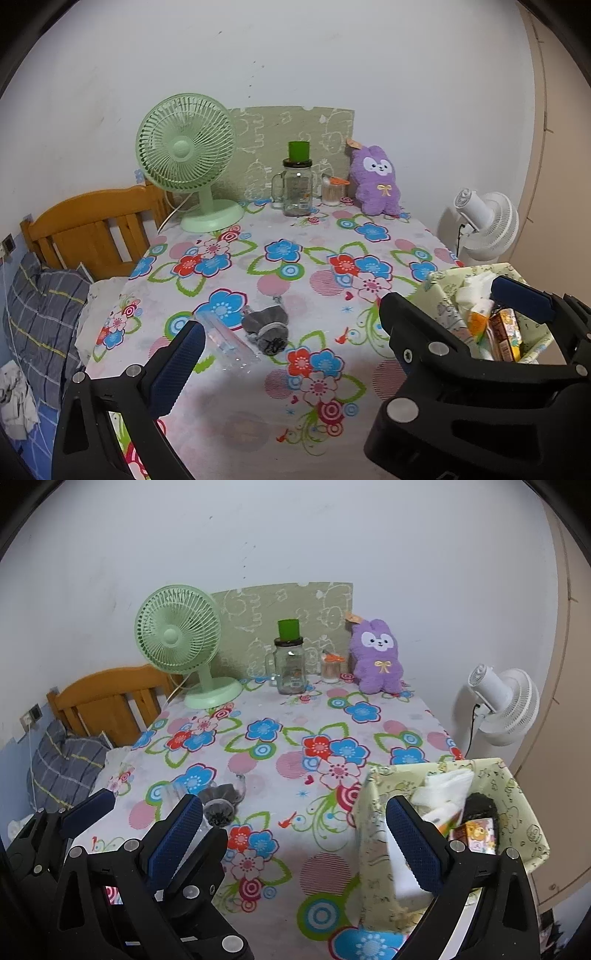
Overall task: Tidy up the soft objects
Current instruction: 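Withdraw both grippers from the box back over the table, then move the right gripper to the grey sock bundle while the left approaches the clear bag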
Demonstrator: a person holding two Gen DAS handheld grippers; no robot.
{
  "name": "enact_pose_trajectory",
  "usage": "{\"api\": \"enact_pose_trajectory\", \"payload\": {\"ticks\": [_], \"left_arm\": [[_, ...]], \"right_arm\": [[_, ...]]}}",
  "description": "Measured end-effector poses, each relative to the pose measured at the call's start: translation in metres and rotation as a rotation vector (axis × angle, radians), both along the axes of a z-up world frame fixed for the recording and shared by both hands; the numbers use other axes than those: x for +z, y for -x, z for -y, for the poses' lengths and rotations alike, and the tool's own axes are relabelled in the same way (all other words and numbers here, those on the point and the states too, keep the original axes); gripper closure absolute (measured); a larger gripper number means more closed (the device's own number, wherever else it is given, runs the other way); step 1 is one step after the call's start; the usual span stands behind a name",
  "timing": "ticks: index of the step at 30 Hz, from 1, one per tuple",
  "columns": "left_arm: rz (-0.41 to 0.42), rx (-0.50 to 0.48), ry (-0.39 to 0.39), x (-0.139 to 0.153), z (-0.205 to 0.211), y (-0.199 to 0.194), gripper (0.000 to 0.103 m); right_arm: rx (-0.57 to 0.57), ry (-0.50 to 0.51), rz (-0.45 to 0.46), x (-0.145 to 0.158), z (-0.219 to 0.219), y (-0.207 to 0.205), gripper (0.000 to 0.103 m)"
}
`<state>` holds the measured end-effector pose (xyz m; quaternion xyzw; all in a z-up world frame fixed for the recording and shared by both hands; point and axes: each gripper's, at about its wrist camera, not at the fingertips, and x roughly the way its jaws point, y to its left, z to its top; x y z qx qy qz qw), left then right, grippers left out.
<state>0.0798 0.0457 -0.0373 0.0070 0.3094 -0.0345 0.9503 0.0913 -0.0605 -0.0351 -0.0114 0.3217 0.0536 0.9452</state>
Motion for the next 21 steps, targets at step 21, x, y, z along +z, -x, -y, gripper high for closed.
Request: {"api": "enact_pose_trajectory", "payload": {"ticks": [21], "left_arm": [[-0.08, 0.118, 0.027, -0.035, -0.046, -0.043, 0.004]], "right_arm": [[0.063, 0.002, -0.061, -0.036, -0.047, -0.05, 0.002]]}}
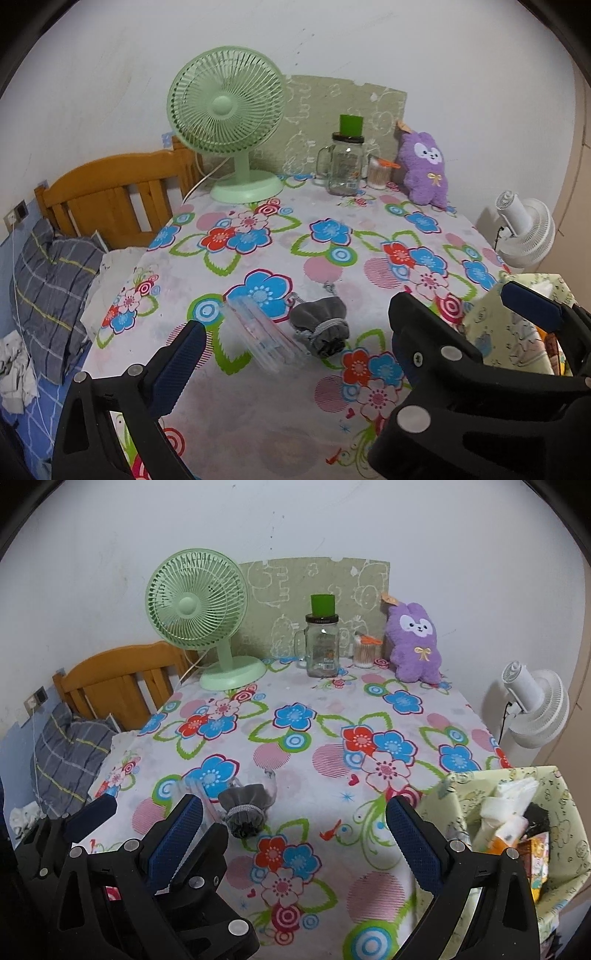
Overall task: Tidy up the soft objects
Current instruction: 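Move the right gripper to the grey sock bundle while the left approaches the clear bag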
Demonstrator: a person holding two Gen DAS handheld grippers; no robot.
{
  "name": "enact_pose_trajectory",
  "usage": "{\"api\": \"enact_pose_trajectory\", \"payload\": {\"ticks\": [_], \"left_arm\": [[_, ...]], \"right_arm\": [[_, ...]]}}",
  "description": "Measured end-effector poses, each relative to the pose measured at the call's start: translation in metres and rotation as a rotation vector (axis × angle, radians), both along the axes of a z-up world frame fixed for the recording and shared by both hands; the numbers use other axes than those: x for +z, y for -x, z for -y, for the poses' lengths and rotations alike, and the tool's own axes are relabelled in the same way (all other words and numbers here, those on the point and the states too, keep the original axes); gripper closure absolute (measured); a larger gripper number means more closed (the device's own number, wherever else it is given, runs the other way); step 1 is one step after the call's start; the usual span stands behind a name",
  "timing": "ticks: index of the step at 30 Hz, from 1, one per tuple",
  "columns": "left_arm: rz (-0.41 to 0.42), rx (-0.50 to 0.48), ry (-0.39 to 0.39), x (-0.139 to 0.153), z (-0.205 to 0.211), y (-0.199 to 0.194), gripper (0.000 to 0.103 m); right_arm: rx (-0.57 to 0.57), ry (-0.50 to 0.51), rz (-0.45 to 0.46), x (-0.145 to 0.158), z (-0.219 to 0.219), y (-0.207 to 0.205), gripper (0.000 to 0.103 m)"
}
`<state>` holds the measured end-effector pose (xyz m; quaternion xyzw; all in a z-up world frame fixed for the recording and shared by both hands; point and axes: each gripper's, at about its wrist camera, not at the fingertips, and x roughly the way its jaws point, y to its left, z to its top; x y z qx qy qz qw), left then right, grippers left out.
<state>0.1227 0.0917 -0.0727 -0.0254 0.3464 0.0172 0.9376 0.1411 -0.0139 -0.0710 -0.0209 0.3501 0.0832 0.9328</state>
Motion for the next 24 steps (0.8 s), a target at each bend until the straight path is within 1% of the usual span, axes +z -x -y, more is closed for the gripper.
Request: {"api": "enact_pose_trajectory", "payload": {"ticks": [1, 9, 15, 24], "left_arm": [[-0.002, 0.002, 0.002, -0.001, -0.001, -0.001, 0.006], [-0.044, 0.048, 0.008, -0.017, -0.012, -0.02, 0.007], [-0.078, 0.073, 0.02, -0.028, -0.018, -0.029, 0.011], [-0.124, 0.125, 0.043, -0.048, -0.033, -0.043, 0.024]], "right_arm": [[0.002, -0.001, 0.0, -0.002, 0.0, -0.002, 0.002], [-0.009, -0.011, -0.033, -0.017, -0.007, -0.023, 0.002], [-0.019, -0.025, -0.063, -0.03, -0.01, -0.034, 0.002], [-0.006, -0.004, -0.102, -0.047, -0.021, -0.048, 0.002]]}}
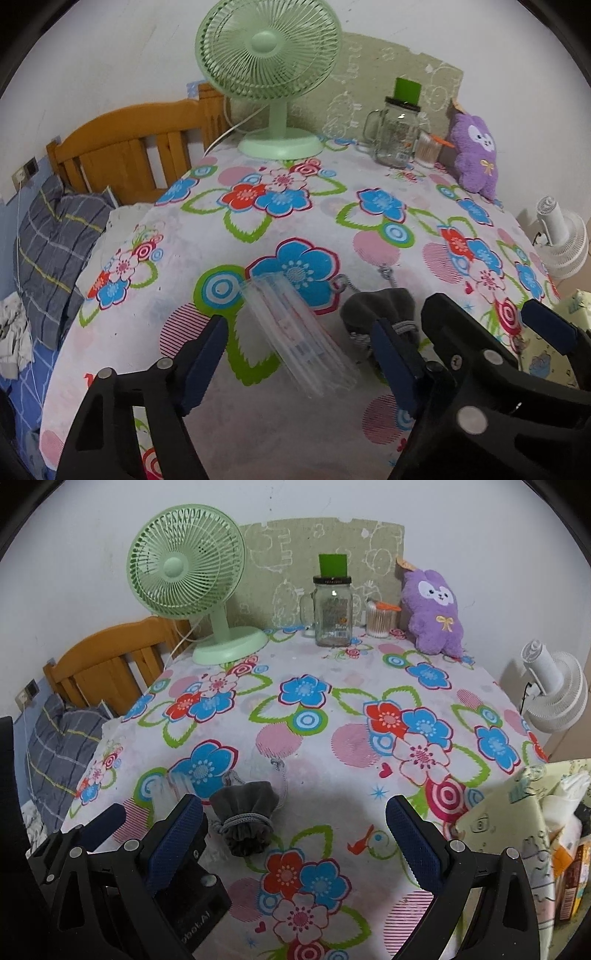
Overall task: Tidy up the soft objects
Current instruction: 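Move the right gripper to the grey sock bundle while the left approaches the clear bag, then grasp the grey sock bundle with the right gripper while the left grasps the clear bag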
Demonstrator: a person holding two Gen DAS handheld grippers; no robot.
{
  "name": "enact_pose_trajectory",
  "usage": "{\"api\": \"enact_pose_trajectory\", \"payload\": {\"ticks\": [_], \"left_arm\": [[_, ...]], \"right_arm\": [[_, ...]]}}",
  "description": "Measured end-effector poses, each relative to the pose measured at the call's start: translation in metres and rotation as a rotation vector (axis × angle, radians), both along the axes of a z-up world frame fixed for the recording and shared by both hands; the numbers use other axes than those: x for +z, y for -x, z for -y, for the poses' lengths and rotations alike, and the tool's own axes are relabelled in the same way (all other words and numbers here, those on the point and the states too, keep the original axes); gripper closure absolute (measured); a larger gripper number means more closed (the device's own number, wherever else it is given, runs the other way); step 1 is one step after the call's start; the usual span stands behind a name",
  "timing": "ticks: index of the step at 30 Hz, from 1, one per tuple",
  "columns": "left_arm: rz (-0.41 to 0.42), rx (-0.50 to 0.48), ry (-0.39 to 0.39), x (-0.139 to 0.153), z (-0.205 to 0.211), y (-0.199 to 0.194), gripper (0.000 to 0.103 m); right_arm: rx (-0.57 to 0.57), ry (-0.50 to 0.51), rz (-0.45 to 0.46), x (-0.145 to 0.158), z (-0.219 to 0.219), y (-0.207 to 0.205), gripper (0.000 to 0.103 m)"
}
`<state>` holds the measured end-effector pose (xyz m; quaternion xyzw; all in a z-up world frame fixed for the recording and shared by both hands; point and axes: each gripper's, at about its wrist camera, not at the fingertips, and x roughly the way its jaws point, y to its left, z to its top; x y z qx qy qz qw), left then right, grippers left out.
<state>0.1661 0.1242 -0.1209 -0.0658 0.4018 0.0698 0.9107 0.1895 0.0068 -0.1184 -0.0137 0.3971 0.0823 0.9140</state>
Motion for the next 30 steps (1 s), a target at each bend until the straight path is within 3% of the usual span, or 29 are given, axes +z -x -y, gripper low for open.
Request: {"api": "enact_pose_trajectory", "payload": {"ticks": [5, 8, 21, 30], "left_arm": [[-0.038, -0.001, 0.02, -0.01, -0.006, -0.008, 0.046], [-0.056, 0.013, 0.031, -0.016, -0.01, -0.01, 0.052], [-0.075, -0.013, 0.048, -0.03, -0.007, -0.021, 0.056], [-0.06, -0.054, -0.008, -0.025, -0.003, -0.015, 0.076]], "right_arm": [[0.004, -0.005, -0.029, -0.01, -0.004, -0.008, 0.002], [0.006, -0.001, -0.041, -0.015, -0.007, -0.012, 0.002], [-0.019, -0.008, -0.099, -0.034, -0.006, -0.027, 0.002], [0.014, 0.0, -0.119, -0.041, -0.013, -0.03, 0.002]]}}
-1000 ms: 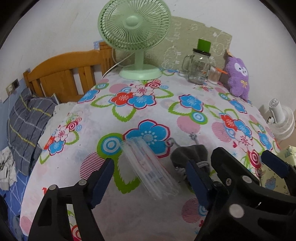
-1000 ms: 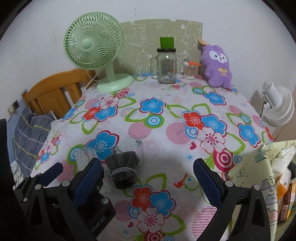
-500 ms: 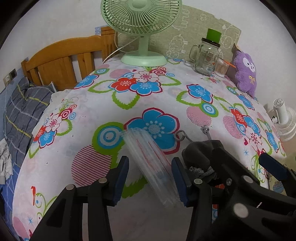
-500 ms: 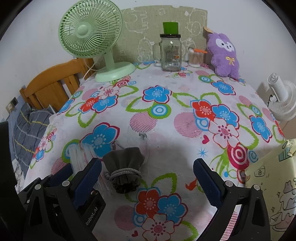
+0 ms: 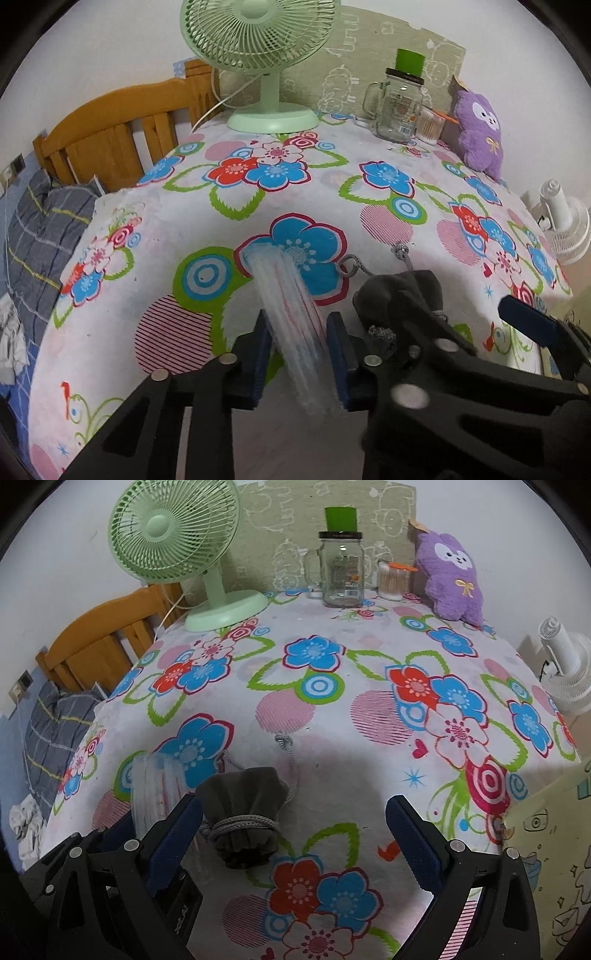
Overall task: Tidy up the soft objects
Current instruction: 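Grasp the grey sock bundle with the right gripper while the left grasps the clear bag, then lift the grey sock bundle and clear bag and carry them toward the box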
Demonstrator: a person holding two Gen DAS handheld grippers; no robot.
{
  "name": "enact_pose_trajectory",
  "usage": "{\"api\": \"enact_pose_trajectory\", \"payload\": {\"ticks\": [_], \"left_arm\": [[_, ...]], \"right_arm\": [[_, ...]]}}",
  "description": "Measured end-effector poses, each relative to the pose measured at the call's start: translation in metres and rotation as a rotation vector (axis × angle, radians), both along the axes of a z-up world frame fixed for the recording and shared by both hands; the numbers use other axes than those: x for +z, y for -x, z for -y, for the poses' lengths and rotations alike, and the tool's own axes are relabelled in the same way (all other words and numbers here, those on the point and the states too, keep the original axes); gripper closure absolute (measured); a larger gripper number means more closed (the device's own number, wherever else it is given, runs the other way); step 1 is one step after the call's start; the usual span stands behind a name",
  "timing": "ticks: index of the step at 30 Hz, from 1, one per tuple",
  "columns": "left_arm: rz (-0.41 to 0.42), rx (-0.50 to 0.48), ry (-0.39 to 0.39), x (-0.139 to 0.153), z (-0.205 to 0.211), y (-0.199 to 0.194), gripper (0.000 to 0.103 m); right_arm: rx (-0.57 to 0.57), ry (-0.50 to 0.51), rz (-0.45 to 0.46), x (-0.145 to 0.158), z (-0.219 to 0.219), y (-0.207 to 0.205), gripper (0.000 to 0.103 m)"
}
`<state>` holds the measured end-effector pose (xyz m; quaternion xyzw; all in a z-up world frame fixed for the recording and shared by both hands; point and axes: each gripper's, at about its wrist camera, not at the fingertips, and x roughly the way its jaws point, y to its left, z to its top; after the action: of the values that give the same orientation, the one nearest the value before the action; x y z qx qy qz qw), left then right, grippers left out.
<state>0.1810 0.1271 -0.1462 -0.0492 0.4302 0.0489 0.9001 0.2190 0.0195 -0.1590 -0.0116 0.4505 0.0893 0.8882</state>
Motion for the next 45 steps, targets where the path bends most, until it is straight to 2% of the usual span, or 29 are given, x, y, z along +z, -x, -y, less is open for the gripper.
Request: {"api": "enact_pose_trajectory", "payload": {"ticks": [5, 11, 17, 19, 20, 25, 34, 45], "left_arm": [[0.006, -0.045, -0.068, 0.001, 0.0, 0.005, 0.077], [-0.005, -0.047, -0.035, -0.002, -0.006, 0.005, 0.077], [0.002, -0.041, -0.029, -0.003, -0.006, 0.003, 0.076], [0.002, -0.039, -0.027, -0.003, -0.006, 0.003, 0.076], [0.004, -0.041, -0.033, -0.003, -0.006, 0.004, 0.076], [-0.001, -0.048, -0.026, -0.001, -0.005, 0.005, 0.076], [0.002, -0.055, -0.029, 0.002, 0.004, 0.016, 0.077], [0.029, -0.065, -0.035, 0.011, 0.017, 0.033, 0.078]], "right_arm": [[0.035, 0.016, -0.012, -0.006, -0.011, -0.002, 0.002], [0.059, 0.04, 0.0, -0.01, -0.021, -0.005, 0.003], [0.078, 0.034, -0.005, -0.012, -0.024, -0.008, 0.023], [0.074, 0.019, -0.013, -0.012, -0.023, -0.008, 0.037], [0.074, 0.018, -0.021, -0.013, -0.023, -0.008, 0.04], [0.065, 0.015, -0.035, -0.013, -0.022, -0.007, 0.049], [0.057, 0.006, -0.052, -0.01, -0.013, 0.003, 0.055], [0.031, -0.017, -0.055, 0.002, 0.002, 0.022, 0.058]]}}
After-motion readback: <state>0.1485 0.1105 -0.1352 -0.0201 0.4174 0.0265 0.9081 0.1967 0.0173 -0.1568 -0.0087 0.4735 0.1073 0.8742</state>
